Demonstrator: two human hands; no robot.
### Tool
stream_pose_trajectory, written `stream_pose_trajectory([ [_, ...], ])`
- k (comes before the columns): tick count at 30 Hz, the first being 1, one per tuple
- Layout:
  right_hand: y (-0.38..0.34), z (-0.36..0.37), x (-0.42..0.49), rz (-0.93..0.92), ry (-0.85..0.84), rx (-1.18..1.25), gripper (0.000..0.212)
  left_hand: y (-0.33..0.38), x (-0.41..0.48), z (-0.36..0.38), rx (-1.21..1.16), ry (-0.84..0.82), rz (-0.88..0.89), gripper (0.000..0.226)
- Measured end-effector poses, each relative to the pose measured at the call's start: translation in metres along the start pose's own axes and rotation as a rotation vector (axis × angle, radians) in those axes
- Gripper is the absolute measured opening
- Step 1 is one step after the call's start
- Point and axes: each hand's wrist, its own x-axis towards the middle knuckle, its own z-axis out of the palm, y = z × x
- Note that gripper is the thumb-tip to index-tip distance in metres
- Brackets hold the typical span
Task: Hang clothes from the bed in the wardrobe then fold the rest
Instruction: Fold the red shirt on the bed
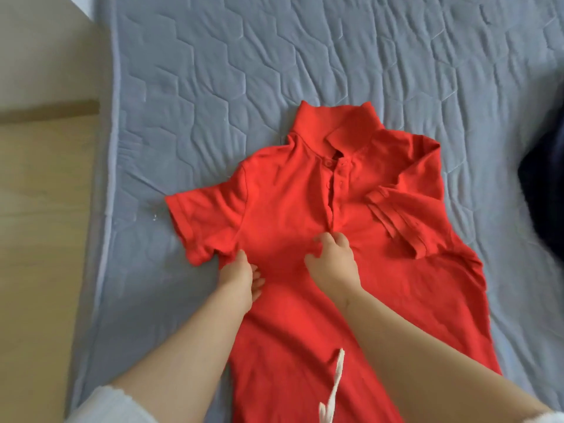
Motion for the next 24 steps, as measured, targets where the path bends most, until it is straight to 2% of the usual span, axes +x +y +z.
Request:
stream_pose_trajectory([
  [1,-0.005,0.008,-0.001,0.011,-0.001,-0.006,0.042,0.000,0.005,-0.011,0.006,0.020,-0.051,0.047],
  [4,-0.013,0.026,-0.004,0.008,-0.002,-0.049,0.043,0.001,0.029,-0.035,0.164,0.245,0.154,0.053],
  [5,-0.014,0.030,-0.005,0.016,0.001,-0.052,0.043,0.003,0.032,-0.040,0.136,0.238,0.192,0.055],
  [6,-0.014,0.033,-0.006,0.026,0.005,-0.054,0.044,0.006,0.034,-0.044,0.035,0.158,0.168,0.055],
  [9,-0.014,0.039,-0.007,0.050,0.027,-0.041,0.043,0.017,0.036,-0.050,-0.321,-0.195,-0.055,0.049],
  [10,-0.014,0.040,-0.007,0.051,0.033,-0.035,0.042,0.021,0.036,-0.052,-0.405,-0.253,-0.064,0.044],
  [12,-0.015,0.040,-0.007,0.054,0.036,-0.022,0.041,0.030,0.041,-0.053,-0.594,-0.221,-0.036,0.038],
  [14,-0.015,0.039,-0.005,0.065,0.033,-0.006,0.040,0.039,0.038,-0.048,-0.726,-0.095,0.077,0.036],
  [15,-0.015,0.038,-0.004,0.068,0.029,-0.001,0.039,0.043,0.033,-0.044,-0.668,0.001,0.212,0.033],
  [16,-0.014,0.037,-0.004,0.069,0.024,0.004,0.039,0.046,0.023,-0.041,-0.486,0.117,0.390,0.027],
  [18,-0.014,0.036,-0.004,0.067,0.015,0.016,0.039,0.044,0.003,-0.035,0.029,0.278,0.823,0.018],
  [20,-0.015,0.034,-0.005,0.069,0.007,0.033,0.040,0.039,-0.007,-0.026,0.452,0.198,1.261,0.012],
  [21,-0.015,0.033,-0.005,0.068,0.003,0.043,0.040,0.037,-0.004,-0.020,0.675,0.140,1.408,0.013],
  [22,-0.014,0.032,-0.005,0.065,-0.002,0.054,0.040,0.034,-0.001,-0.015,0.929,0.101,1.452,0.016],
  [24,-0.013,0.030,-0.005,0.055,-0.015,0.070,0.041,0.033,0.012,-0.006,1.310,0.062,1.314,0.033],
])
